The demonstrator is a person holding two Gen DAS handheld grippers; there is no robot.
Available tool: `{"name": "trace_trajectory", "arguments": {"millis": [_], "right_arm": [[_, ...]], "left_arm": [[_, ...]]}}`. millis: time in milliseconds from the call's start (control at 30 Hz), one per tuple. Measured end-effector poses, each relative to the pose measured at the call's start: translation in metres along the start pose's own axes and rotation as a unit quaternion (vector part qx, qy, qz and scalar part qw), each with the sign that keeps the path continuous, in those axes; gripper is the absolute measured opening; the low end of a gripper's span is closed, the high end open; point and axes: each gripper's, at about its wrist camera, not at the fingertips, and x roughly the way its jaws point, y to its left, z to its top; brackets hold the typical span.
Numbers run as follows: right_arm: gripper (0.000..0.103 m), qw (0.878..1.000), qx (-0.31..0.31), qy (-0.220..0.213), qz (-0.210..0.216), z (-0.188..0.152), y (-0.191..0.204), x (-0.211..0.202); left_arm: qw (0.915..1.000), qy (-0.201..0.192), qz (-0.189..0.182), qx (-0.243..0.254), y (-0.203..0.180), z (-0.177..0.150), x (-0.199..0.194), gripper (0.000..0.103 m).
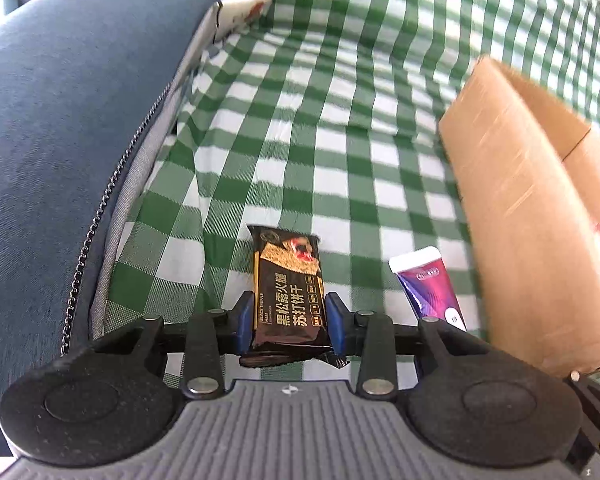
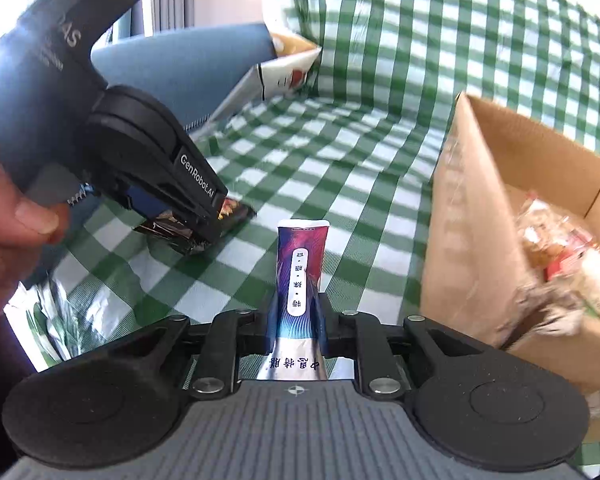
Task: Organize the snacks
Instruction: 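Lift and carry the cracker bar and tube snack over the cardboard box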
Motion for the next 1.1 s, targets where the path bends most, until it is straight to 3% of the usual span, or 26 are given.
{"name": "trace_trajectory", "arguments": {"millis": [333,600,767,867,1100], "right_arm": [[0.020,0.995,0.002,-0.098,-0.004,0.029,-0.020,-0.065],[0.020,0.981,0.003,-0.188,-0.039,0.030,-0.081,-0.111],[0.020,0.976,0.064,-0.196,-0.063,0.009,-0.125,-0.103],[0.020,0.974,0.076,-0.201,-0.076,0.001,-0.138,-0.098],[0.020,0.969,0.104,-0.206,-0.092,-0.010,-0.164,-0.096]], "left_arm": [[0.9950,-0.089,-0.038,-0.028,-0.002,-0.013,-0.044,0.040],[0.9855,-0.152,-0.074,-0.004,-0.028,-0.028,-0.072,0.040],[0.9791,-0.178,-0.097,-0.015,-0.043,-0.043,-0.083,0.040],[0.9789,-0.174,-0.103,-0.029,-0.054,-0.048,-0.085,0.040],[0.9746,-0.188,-0.121,-0.018,-0.088,-0.032,-0.101,0.040]]}}
